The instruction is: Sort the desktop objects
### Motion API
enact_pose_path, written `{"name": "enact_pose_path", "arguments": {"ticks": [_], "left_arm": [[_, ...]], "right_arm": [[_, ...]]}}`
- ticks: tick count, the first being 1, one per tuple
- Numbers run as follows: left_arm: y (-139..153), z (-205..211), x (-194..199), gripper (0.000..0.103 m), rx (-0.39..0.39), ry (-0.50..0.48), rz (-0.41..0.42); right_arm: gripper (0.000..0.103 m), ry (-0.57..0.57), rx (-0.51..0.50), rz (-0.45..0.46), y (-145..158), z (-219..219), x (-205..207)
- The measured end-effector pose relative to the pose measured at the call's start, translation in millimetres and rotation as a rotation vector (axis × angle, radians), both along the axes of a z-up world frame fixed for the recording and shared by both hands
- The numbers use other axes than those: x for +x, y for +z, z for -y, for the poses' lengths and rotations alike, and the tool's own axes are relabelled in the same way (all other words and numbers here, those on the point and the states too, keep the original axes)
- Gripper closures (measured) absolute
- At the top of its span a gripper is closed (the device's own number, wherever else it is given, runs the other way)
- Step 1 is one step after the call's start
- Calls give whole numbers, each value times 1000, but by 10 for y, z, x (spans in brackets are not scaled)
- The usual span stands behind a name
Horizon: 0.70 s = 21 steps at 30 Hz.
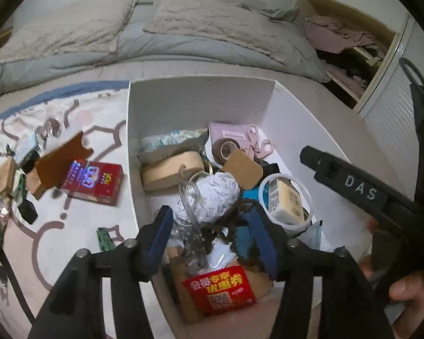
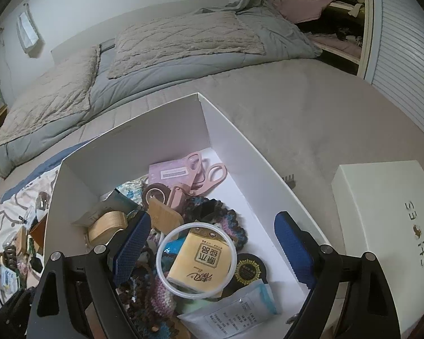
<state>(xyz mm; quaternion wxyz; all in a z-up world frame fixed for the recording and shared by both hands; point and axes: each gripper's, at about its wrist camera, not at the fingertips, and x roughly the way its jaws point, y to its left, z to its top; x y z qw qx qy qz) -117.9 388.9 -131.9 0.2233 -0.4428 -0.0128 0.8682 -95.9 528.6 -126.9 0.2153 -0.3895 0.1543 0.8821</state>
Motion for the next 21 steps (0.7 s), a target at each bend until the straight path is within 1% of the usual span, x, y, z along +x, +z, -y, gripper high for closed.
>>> {"name": "enact_pose_path", "arguments": {"ticks": [1, 9, 12, 15, 19, 20, 21], "left_arm": [[15, -7, 6, 41, -3, -1, -11], [64, 11, 1, 41, -6, -2, -30], [75, 17, 20, 41, -12, -5, -37], [83, 29, 58, 41, -16, -15, -38], [99, 52, 121, 40, -29, -23, -57], [108, 54, 131, 39, -30, -26, -59], [118, 63, 143, 39, -30, -33, -62]], "right_arm": [[14, 0, 0, -1, 1, -2, 6], [14, -8, -21, -18, 2, -28, 75], [14, -4, -22, -44, 45, -14, 126], [14, 15, -31, -102, 92, 28, 221], [13, 23, 9, -136, 150, 117, 339], [12, 25, 17, -144, 167, 140, 370], [8, 25, 21, -152, 187, 160, 404]]}}
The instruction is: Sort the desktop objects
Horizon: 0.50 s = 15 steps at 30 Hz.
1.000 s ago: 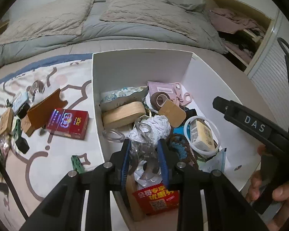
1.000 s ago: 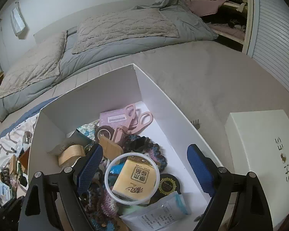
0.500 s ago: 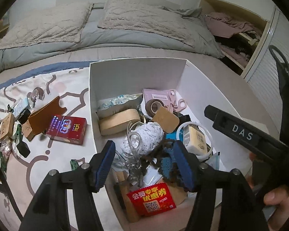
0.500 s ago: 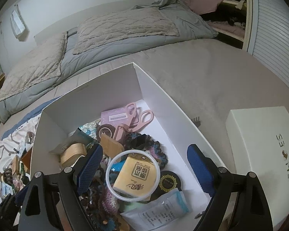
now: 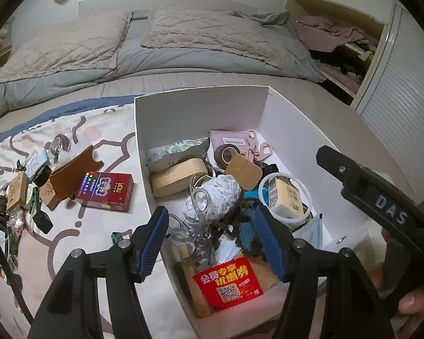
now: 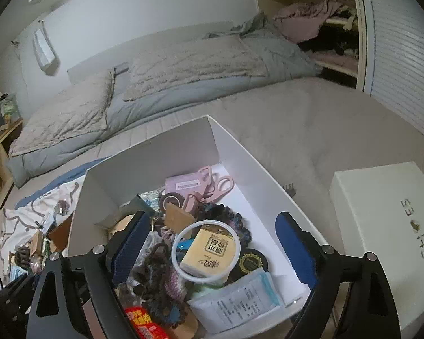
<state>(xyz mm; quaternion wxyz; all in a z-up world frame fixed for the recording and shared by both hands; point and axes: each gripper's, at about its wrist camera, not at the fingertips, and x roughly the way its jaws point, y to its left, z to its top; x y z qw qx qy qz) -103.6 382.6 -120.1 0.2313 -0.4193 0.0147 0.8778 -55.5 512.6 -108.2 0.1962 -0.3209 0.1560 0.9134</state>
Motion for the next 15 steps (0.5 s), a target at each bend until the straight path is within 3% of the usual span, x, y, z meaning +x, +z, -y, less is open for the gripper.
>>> {"name": "enact_pose_path", "arguments": {"ticks": [2, 15], "left_arm": [[33, 29, 30, 37, 2, -5, -15], [348, 405, 180, 25, 16, 37, -134]], "right_arm": [[4, 3, 6, -19, 48, 38, 69], [4, 23, 110, -76, 363, 339, 389]]}}
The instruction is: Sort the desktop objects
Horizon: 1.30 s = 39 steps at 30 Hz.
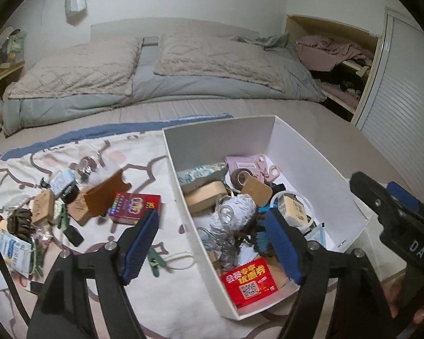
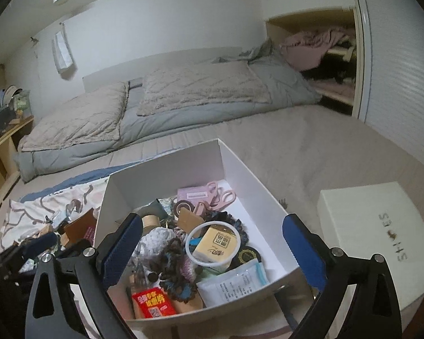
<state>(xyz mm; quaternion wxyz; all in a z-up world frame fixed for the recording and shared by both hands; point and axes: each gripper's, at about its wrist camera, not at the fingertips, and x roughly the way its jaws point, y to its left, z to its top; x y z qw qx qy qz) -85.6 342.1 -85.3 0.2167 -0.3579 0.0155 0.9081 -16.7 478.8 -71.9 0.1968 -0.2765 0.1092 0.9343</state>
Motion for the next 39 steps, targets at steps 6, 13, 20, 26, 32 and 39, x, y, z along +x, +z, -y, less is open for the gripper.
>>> {"name": "enact_pose_path", "arguments": {"ticks": [6, 13, 20, 26, 32, 39], "left_arm": [[166, 194, 169, 18, 3, 2, -55], [296, 458, 374, 8, 7, 18, -108], [403, 662, 568, 3, 20, 22, -132], [463, 841, 737, 2, 29, 31, -141], [501, 1048, 890, 2, 38, 52, -162], [485, 1297, 999, 2, 30, 90, -149]], "right_arm": [[3, 17, 30, -27, 110, 167, 148], [0, 5, 86, -30, 180, 339, 361], [0, -1, 98, -49, 246, 479, 585], [0, 6, 124, -61, 286, 646, 732], [0, 38, 170, -41, 306, 853, 873], [0, 43, 177, -64, 373, 979, 1038]]}}
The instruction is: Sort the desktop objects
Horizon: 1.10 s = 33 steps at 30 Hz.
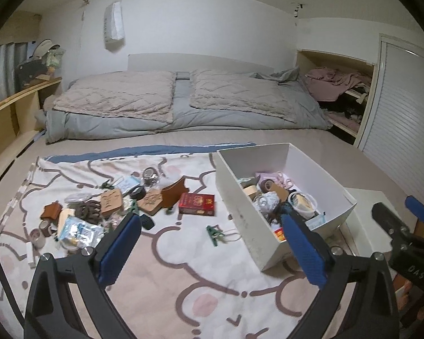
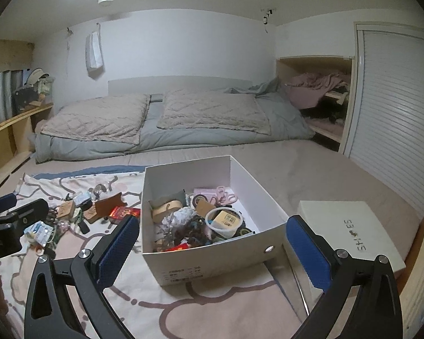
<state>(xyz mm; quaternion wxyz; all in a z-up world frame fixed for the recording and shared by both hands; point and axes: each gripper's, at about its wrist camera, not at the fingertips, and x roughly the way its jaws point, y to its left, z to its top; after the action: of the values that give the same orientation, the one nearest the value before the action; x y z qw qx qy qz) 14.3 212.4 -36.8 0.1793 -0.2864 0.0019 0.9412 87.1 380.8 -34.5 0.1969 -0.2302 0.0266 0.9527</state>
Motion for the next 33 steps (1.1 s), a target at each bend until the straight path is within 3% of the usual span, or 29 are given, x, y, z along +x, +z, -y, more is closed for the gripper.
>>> {"name": "enact_pose_path", "arguments": {"ticks": [33], "left_arm": [[-62, 550, 369, 0, 20, 18, -11]], "right_arm": [[0, 43, 92, -26, 10, 556, 293]]}}
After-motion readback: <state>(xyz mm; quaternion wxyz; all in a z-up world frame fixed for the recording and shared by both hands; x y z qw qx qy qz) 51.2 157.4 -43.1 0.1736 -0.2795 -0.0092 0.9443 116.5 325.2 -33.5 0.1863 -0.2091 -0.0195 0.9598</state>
